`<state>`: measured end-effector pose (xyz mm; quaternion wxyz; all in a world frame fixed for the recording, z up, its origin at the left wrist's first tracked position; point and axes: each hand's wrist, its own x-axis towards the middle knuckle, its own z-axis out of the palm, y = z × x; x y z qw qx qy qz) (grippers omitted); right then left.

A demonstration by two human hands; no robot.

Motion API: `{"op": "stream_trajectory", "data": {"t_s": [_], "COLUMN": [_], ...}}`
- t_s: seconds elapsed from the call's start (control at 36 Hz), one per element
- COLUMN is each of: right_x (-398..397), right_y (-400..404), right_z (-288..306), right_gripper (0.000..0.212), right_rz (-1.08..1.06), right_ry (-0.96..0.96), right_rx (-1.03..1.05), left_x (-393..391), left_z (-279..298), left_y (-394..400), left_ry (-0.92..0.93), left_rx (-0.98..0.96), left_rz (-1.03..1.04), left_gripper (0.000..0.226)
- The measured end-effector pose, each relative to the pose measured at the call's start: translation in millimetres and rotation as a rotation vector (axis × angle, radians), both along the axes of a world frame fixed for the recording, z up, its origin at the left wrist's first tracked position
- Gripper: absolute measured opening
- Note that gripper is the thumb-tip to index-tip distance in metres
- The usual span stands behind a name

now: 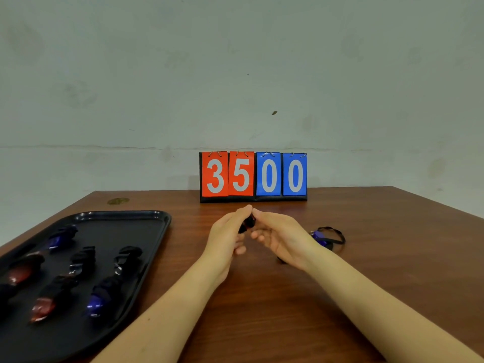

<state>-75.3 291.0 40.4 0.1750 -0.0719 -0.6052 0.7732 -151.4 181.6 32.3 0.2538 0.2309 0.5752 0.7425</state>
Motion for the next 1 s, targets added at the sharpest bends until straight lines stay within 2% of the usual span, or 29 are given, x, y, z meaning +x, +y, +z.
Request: {"op": "stream_trajectory", "data": {"t_s": [0.17,0.33,0.44,0.53,0.67,0.89,1.0], "right_x": [1.6,0.6,0.4,0.0,0.4,1.1,2.4], "right_y": [-3.4,-5.4,-4.4,-2.9,-3.7,-5.3,-4.0], "right_z": [0.2,0.9,-0.3,-1.4,-1.5,-0.6,1.8], "right_gripper": [0.02,0.012,0.013,0.012,0.013,0.015,0.016], "right_rz": [-0.092,-0.236,-0.272,-0.294,-0.279,-0.17,-0.082], "right_ry": [0.023,-0.001,-0.003,-0.02,-0.021,-0.012,-0.06], "right_rx": [0.206,0.53,0.665,0.727,0.718,0.484,0.403], "left_x": [-4.5,-3.6,-3.3,-4.5,-6.1,-2.4,-1.8], "left_z": [-1.4,-1.4,-1.0,-1.4,-2.8,1.9,0.7], "left_y": [0.8,-0.1,-0.4,0.7,-0.5,-3.6,-4.4], "left_ry": [-0.012,0.012,0.041,0.145,0.238,0.178,0.25], "left_rx": [-0.057,-0.046,-0.05,-0.086,-0.105,-0.104,-0.136], "left_rz": [0.051,0.048,0.066,0.09,0.098,0.079,0.126], "left_gripper": [0.032,0.021,0.017,0.017,0.02,0.017,0.022]}}
